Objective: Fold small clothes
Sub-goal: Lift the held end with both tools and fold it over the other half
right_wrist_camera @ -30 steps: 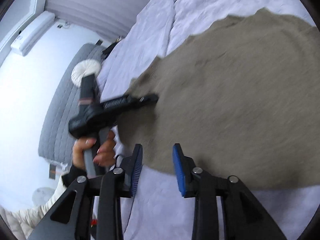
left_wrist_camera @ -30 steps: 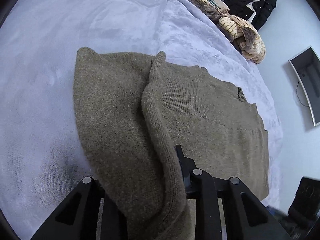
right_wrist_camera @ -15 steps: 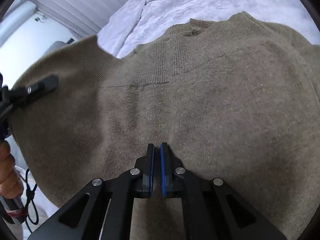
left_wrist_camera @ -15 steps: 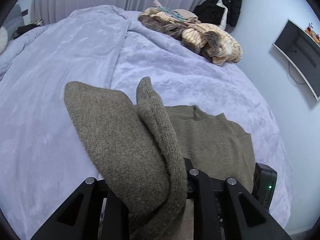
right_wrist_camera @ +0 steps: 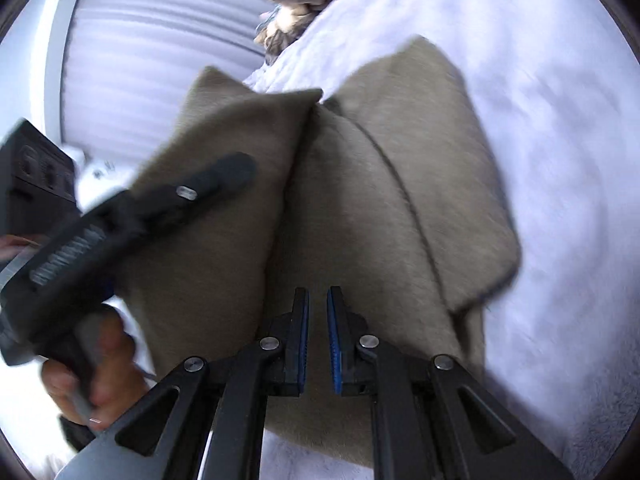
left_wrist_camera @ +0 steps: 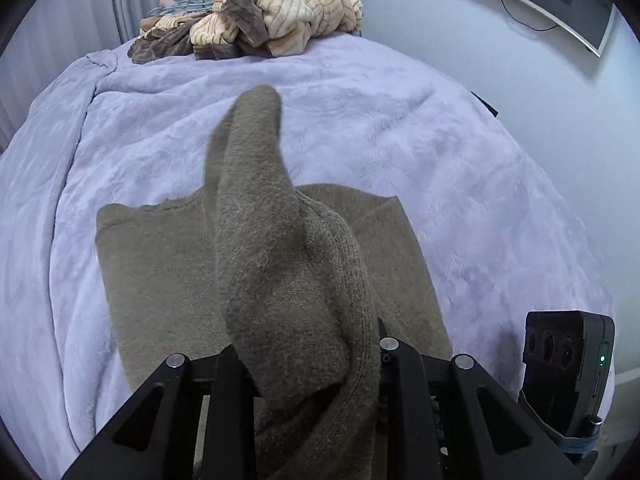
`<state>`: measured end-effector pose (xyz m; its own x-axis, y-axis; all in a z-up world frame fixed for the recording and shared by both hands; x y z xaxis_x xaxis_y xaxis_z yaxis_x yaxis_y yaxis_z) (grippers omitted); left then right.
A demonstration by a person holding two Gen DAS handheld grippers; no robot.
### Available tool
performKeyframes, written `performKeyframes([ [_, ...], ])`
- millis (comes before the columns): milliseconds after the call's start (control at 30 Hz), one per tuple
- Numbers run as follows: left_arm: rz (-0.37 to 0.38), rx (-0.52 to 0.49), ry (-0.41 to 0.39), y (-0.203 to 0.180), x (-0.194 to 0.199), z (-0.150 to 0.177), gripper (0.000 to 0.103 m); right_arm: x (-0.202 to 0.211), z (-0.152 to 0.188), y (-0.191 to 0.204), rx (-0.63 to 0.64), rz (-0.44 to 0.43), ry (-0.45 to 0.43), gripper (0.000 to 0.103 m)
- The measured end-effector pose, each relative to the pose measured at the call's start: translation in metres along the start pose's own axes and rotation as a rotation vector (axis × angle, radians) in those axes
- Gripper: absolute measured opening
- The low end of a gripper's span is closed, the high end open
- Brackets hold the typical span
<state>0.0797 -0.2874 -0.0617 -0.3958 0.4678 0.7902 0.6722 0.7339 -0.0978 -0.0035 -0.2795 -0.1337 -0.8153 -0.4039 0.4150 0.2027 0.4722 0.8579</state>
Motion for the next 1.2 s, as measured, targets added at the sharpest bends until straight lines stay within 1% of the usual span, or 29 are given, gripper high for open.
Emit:
performKeyframes([
  [33, -0.002, 0.0, 0.0, -0.001, -0.001, 0.001, 0.024, 0.0, 0.001, -0.003, -0.023, -0.023, -0.002, 0.01],
  [67, 0.0, -0.003, -0.003, -0.002, 0.001, 0.002, 0.029, 0.0, 0.001, -0.004, -0.035, -0.037, -0.004, 0.01],
  [133, 0.015, -0.005, -0.038, -0.004, 0.011, -0.005, 0.05, 0.001, 0.001, -0.008, -0.047, -0.05, -0.005, 0.01],
  [167, 0.018, -0.008, -0.076, -0.006, 0.019, -0.01, 0.07, -0.001, 0.001, -0.009, -0.053, -0.056, -0.007, 0.01],
  [200, 0.015, -0.017, -0.124, -0.008, 0.027, -0.017, 0.081, -0.001, 0.001, -0.01, -0.059, -0.061, -0.009, 0.01],
  [233, 0.016, -0.035, -0.174, -0.011, 0.039, -0.024, 0.082, -0.002, 0.001, -0.01, -0.068, -0.066, -0.012, 0.011],
  [267, 0.023, -0.05, -0.191, -0.014, 0.045, -0.027, 0.082, 0.007, -0.012, -0.017, -0.077, -0.063, -0.013, 0.011],
  [333, 0.034, -0.065, -0.2, -0.016, 0.055, -0.03, 0.082, 0.005, -0.014, -0.021, -0.107, -0.08, -0.023, 0.011],
  [400, 0.028, -0.046, -0.235, -0.007, 0.067, -0.03, 0.082, 0.011, -0.017, -0.021, -0.17, -0.121, -0.052, 0.012],
  [467, 0.011, -0.006, -0.269, 0.01, 0.078, -0.026, 0.082, 0.021, -0.021, -0.028, -0.265, -0.189, -0.1, 0.02],
  [533, -0.038, 0.04, -0.284, 0.036, 0.085, -0.019, 0.082, 0.025, -0.028, -0.033, -0.364, -0.279, -0.126, 0.04],
  [567, -0.07, 0.061, -0.287, 0.05, 0.087, -0.015, 0.082, 0.026, -0.03, -0.032, -0.399, -0.315, -0.13, 0.044],
  [633, -0.131, 0.108, -0.276, 0.08, 0.086, -0.001, 0.082, 0.024, -0.037, -0.03, -0.43, -0.368, -0.126, 0.059],
  [667, -0.15, 0.139, -0.253, 0.094, 0.082, 0.007, 0.082, 0.024, -0.04, -0.028, -0.428, -0.383, -0.117, 0.065],
  [700, -0.167, 0.178, -0.221, 0.108, 0.078, 0.017, 0.082, 0.021, -0.043, -0.026, -0.422, -0.389, -0.104, 0.067],
  [767, -0.192, 0.236, -0.172, 0.131, 0.068, 0.035, 0.082, 0.018, -0.043, -0.018, -0.394, -0.358, -0.071, 0.07],
  [900, -0.25, 0.276, -0.126, 0.158, 0.054, 0.063, 0.082, 0.009, -0.047, -0.004, -0.317, -0.258, 0.004, 0.07],
  [933, -0.252, 0.283, -0.116, 0.159, 0.051, 0.068, 0.082, 0.006, -0.046, -0.001, -0.274, -0.217, 0.02, 0.057],
  [967, -0.253, 0.29, -0.107, 0.161, 0.048, 0.072, 0.082, 0.004, -0.044, 0.001, -0.209, -0.161, 0.029, 0.022],
  [1033, -0.25, 0.298, -0.101, 0.16, 0.047, 0.075, 0.082, 0.0, -0.044, 0.011, -0.011, -0.008, 0.039, 0.021],
  [1100, -0.233, 0.29, -0.123, 0.154, 0.05, 0.072, 0.082, 0.009, -0.047, 0.032, 0.106, -0.005, -0.003, 0.02],
  [1200, -0.222, 0.249, -0.136, 0.142, 0.052, 0.063, 0.082, 0.034, -0.053, 0.051, 0.181, -0.039, -0.085, 0.02],
])
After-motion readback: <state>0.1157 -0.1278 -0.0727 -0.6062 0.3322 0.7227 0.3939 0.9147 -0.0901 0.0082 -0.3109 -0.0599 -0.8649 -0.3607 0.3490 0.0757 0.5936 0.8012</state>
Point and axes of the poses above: each gripper's, at about its wrist camera, not at the fingertips, and x roughly against the way its jaws point, y to its left, z to its underside, the point moved 9 cm from there along -x, roughly the way its jaws point, and after that the axes turned 9 degrees about -y, right-handed, at the moved point
